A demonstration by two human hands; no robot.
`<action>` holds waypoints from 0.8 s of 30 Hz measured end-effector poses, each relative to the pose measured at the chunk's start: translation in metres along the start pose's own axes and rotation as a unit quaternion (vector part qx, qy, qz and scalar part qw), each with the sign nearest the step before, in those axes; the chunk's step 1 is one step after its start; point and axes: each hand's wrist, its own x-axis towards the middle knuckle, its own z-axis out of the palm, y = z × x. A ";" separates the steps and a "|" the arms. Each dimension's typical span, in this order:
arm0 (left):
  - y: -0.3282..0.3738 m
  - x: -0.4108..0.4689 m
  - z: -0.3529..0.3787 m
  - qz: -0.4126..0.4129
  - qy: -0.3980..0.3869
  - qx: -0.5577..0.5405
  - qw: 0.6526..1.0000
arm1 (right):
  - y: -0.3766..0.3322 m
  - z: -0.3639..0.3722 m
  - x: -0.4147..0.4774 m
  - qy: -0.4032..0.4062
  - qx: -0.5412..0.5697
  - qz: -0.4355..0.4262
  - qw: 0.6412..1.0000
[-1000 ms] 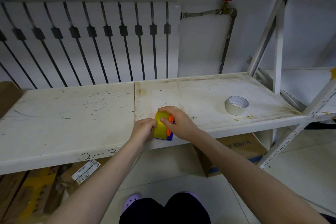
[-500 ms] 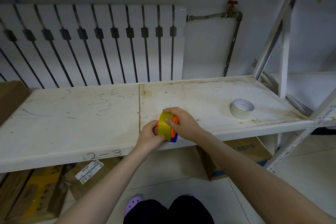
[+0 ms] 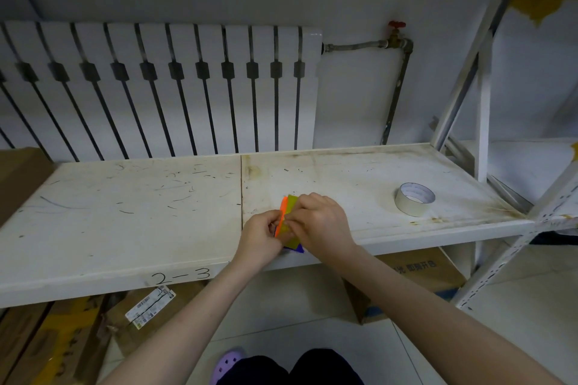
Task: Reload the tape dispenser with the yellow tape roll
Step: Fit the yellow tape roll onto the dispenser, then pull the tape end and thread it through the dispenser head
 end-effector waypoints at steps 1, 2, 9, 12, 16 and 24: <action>0.001 0.001 -0.001 0.006 -0.003 0.022 1.000 | 0.000 -0.001 0.000 0.002 -0.005 0.011 1.000; 0.000 0.002 -0.001 0.004 -0.006 0.042 0.999 | 0.000 -0.002 0.001 0.012 -0.015 0.022 1.000; 0.014 -0.008 0.006 -0.020 0.061 0.225 0.972 | -0.019 -0.001 0.003 -0.051 -0.100 0.080 0.991; 0.018 -0.013 0.008 0.008 0.098 0.259 0.961 | -0.028 -0.004 0.006 -0.080 -0.067 0.103 0.989; 0.014 -0.011 0.001 0.049 0.110 0.266 0.956 | -0.028 -0.011 0.011 -0.105 0.081 0.162 0.978; 0.010 0.000 -0.017 0.025 0.079 0.302 0.950 | -0.035 -0.015 0.018 -0.057 0.305 0.266 0.913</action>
